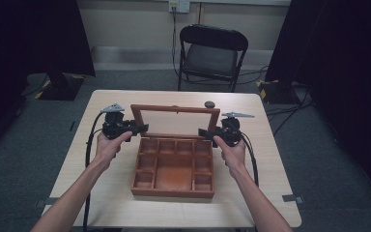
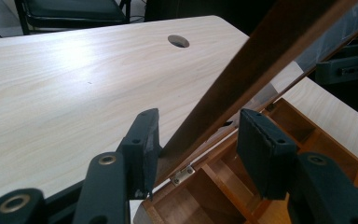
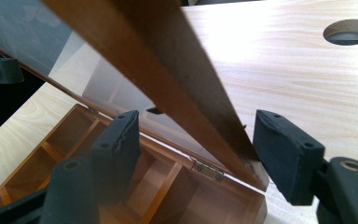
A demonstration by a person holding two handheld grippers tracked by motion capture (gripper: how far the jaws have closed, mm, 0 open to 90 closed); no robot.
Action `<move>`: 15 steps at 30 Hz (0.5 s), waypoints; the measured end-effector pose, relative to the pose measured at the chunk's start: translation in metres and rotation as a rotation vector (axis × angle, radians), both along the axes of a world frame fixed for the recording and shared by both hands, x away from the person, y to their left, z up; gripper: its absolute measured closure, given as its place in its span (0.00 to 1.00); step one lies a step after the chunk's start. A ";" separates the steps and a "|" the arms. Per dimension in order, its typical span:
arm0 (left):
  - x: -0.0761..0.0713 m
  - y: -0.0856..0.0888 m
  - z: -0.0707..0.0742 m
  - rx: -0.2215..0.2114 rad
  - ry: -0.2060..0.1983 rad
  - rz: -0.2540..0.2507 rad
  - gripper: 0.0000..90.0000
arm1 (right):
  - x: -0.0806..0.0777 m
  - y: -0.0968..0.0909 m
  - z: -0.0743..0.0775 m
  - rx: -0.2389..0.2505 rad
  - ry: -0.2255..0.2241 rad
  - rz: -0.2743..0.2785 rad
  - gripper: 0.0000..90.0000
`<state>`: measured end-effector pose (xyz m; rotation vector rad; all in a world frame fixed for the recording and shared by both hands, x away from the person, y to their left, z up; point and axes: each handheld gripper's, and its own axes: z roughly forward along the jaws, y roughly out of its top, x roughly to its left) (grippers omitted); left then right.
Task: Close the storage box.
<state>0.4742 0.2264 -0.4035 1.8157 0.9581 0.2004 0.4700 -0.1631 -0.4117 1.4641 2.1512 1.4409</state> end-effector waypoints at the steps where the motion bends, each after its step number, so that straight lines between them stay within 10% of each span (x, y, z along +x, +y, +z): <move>1: 0.000 0.000 0.000 0.005 0.001 -0.004 0.54 | -0.001 -0.001 0.000 0.000 0.002 0.001 0.36; 15: -0.008 -0.001 0.003 0.038 0.009 -0.034 0.52 | -0.016 -0.010 0.004 -0.025 0.003 -0.032 0.38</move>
